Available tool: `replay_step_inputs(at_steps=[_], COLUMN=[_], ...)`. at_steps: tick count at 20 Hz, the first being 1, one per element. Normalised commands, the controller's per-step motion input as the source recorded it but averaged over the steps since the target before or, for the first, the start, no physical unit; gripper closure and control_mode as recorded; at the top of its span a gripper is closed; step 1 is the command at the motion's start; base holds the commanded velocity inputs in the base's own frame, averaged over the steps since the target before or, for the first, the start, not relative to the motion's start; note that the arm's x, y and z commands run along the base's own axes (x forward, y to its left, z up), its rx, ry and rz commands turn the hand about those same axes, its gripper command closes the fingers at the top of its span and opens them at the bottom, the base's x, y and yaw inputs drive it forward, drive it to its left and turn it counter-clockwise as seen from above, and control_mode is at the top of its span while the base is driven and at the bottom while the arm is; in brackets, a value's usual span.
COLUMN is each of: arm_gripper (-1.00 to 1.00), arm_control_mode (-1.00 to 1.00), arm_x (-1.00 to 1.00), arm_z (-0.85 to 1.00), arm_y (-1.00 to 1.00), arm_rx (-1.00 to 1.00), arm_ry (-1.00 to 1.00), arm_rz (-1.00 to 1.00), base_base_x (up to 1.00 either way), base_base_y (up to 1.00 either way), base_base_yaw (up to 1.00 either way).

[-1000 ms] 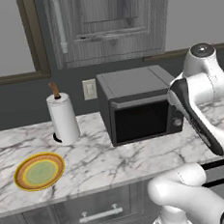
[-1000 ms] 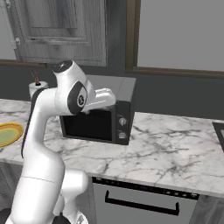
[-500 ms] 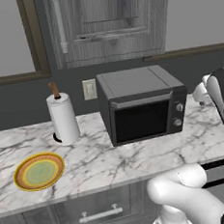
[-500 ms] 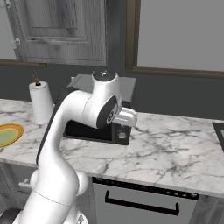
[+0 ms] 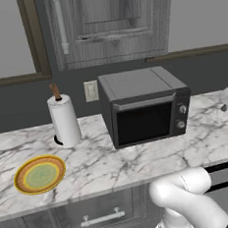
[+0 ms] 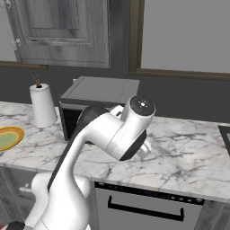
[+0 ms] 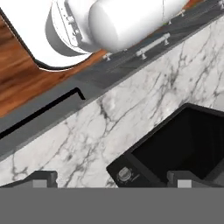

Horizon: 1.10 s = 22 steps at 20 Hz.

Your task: Pull the toaster oven rack outwards. Pick up the baguette from the plate and place it on the toaster oven rack. Close the toaster oven door fully and set the temperature to the lowest setting.

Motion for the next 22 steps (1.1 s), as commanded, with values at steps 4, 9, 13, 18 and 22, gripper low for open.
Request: replay_step_inputs(at_steps=[4,9,13,18,22], arm_gripper=[-1.0,-1.0,-1.0,-1.0,-1.0], arm_control_mode=[-1.0,-1.0,-1.0,-1.0,-1.0], arm_x=[-0.37,-0.24,0.0,0.0,-0.02], arm_z=[0.0,0.0,-0.11,-0.2,-0.17], arm_y=[0.47,0.38,-0.04,0.0,0.0], arm_rx=[0.04,0.02,0.28,0.31,0.16], arm_ry=[0.0,0.0,0.0,-0.02,0.0], arm_rz=[-0.32,-0.23,0.0,-0.02,-0.15], base_base_x=[0.0,0.0,0.0,0.0,0.0], base_base_y=[0.0,0.0,0.0,0.0,0.0], base_base_yaw=[0.0,0.0,0.0,0.0,0.0])
